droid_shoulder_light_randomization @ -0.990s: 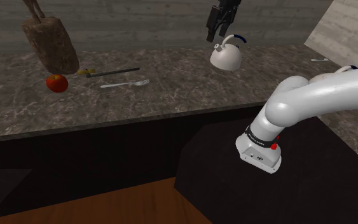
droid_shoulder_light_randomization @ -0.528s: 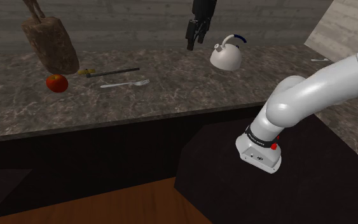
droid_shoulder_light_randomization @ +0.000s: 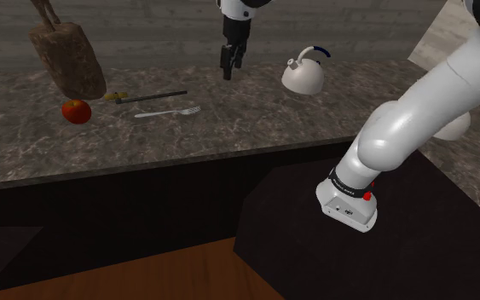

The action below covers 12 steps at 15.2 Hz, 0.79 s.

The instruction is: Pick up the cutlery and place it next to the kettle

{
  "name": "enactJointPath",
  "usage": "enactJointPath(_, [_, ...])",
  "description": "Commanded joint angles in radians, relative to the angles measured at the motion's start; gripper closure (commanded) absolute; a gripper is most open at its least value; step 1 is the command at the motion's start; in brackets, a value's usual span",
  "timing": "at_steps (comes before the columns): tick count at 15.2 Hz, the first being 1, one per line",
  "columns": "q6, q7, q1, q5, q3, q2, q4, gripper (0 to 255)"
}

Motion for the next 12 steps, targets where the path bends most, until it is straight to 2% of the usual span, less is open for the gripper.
enactJointPath(1, [0.026, -0.019, 0.009, -0.013, 0.012, 0.076, 0.046, 0])
enactJointPath(12, [0.118, -0.105, 0.067, -0.122, 0.063, 0.49, 0.332, 0])
